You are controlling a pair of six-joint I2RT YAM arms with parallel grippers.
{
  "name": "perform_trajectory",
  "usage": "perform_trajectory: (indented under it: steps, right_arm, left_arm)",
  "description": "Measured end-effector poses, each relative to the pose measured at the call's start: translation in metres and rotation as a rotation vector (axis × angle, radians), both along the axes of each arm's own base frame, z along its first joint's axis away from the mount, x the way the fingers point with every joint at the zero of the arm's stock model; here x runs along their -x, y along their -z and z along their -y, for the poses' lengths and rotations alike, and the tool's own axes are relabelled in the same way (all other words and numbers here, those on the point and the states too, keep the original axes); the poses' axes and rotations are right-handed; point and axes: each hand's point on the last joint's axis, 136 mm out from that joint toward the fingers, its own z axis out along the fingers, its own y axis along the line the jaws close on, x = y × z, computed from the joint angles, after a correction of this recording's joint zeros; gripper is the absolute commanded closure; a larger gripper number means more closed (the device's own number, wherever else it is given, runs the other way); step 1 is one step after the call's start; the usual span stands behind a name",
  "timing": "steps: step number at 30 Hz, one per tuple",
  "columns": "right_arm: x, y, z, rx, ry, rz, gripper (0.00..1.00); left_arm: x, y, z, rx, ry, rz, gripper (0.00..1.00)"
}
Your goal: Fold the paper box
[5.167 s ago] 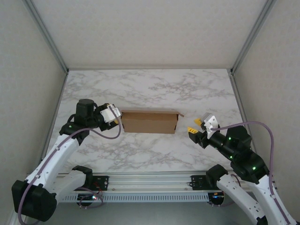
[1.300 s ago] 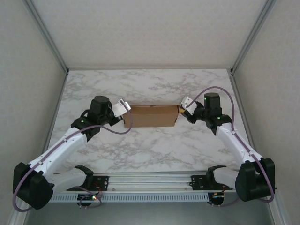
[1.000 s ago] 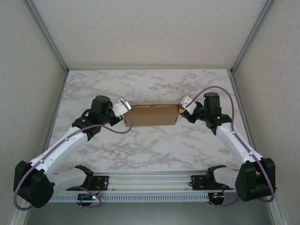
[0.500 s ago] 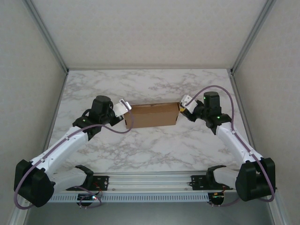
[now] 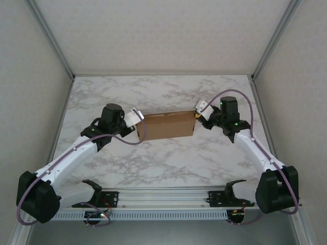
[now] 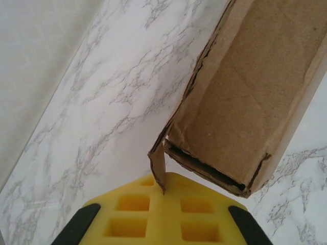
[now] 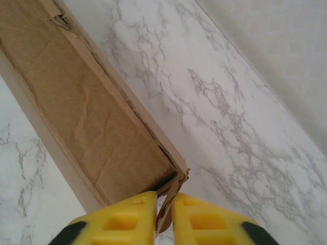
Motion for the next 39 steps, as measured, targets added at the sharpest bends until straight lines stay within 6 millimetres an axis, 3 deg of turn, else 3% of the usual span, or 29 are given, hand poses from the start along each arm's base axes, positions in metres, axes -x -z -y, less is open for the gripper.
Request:
perform_trajectory:
  steps: [2, 15, 23, 30, 39]
  right_arm:
    - [-0.004, -0.002, 0.001, 0.008, 0.012, 0.003, 1.00]
    - [-0.014, -0.003, -0.011, 0.043, 0.088, -0.054, 1.00]
    - [-0.022, -0.009, -0.007, -0.010, 0.248, -0.138, 1.00]
    - [-0.036, -0.018, -0.013, -0.046, 0.389, -0.260, 1.00]
    - [-0.040, -0.012, -0.016, -0.076, 0.526, -0.390, 1.00]
  left_arm:
    - [0.000, 0.000, 0.000, 0.004, -0.004, -0.002, 1.00]
    - [0.004, -0.006, 0.013, 0.216, -0.088, -0.111, 1.00]
    - [0.002, -0.014, 0.021, 0.370, -0.168, -0.181, 1.00]
    - [-0.007, -0.009, 0.026, 0.451, -0.254, -0.259, 1.00]
    - [-0.028, -0.006, 0.025, 0.508, -0.397, -0.315, 1.00]
